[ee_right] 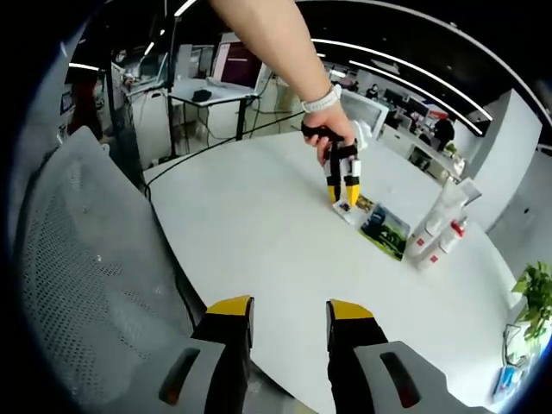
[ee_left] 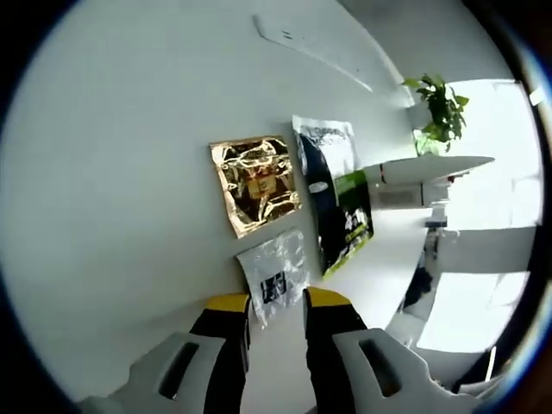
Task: Arrange the skincare products in the storage area until every visible bottle or jar stands upright without overlapping.
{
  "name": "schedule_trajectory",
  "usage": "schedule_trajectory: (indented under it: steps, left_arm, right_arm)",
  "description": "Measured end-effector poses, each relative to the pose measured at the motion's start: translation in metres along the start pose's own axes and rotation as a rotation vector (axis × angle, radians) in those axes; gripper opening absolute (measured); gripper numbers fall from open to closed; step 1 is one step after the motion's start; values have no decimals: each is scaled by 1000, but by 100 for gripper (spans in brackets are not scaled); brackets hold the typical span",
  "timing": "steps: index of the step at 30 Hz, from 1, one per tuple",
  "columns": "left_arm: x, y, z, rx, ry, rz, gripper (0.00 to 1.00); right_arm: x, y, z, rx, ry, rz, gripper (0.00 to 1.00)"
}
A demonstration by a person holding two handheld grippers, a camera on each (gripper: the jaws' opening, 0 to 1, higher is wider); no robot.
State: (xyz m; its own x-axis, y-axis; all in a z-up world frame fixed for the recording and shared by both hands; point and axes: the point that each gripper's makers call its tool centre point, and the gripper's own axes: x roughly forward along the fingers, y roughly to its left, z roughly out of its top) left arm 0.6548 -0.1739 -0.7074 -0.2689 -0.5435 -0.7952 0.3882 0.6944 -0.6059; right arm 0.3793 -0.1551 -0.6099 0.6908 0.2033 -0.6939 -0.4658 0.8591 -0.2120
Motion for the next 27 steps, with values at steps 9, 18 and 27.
schedule_trajectory:
  steps: [9,18,27]
  left_arm:
    - [2,-1,3,-12,-1,8,25]
    - [-11,-1,4,0,-19,11,27]
    - [-56,-40,-11,175,-157,-55,38]
  right_arm:
    - [1,1,-3,-3,16,3,28]
    - [2,1,-3,-5,23,6,29]
    - [1,6,3,-34,-4,23,32]
